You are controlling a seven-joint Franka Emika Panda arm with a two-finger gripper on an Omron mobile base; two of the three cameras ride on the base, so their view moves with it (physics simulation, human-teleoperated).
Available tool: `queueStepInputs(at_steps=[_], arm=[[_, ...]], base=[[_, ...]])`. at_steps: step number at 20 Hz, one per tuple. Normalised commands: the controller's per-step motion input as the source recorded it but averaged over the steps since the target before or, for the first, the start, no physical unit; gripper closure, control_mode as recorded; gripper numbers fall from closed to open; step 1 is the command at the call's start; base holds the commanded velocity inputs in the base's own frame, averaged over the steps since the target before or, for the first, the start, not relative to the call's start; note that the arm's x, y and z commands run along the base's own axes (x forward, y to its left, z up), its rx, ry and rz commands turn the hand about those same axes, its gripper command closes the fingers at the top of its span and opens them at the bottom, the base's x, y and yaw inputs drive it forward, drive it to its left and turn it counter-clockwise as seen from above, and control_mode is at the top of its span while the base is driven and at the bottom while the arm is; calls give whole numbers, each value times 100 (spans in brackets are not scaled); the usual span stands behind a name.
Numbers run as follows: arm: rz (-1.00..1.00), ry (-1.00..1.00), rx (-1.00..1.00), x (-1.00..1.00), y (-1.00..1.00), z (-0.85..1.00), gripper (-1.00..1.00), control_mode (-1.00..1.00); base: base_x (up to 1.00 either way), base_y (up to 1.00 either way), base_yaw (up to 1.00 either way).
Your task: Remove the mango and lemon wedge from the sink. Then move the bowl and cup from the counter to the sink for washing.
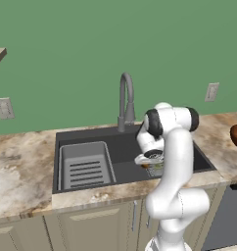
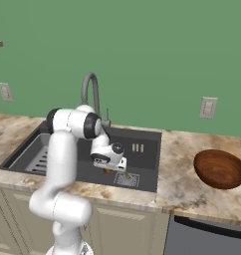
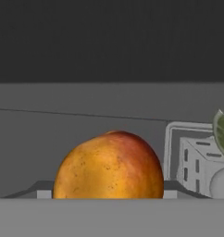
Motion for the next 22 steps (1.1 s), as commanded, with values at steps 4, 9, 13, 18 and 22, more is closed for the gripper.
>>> queueStepInputs(at_steps=[4,9,13,18,22], arm=[[0,6,-1,-14,-12,43,100,-100],[0,1,0,-13,-16,42,100,-100],[0,1,0,-11,-13,41,100,-100],[0,2,0,-12,-14,41,100,-100],[0,4,0,-15,-13,41,100,-100]], base=[[0,0,0],[0,0,0],[0,0,0],[0,0,0],[0,0,0]])
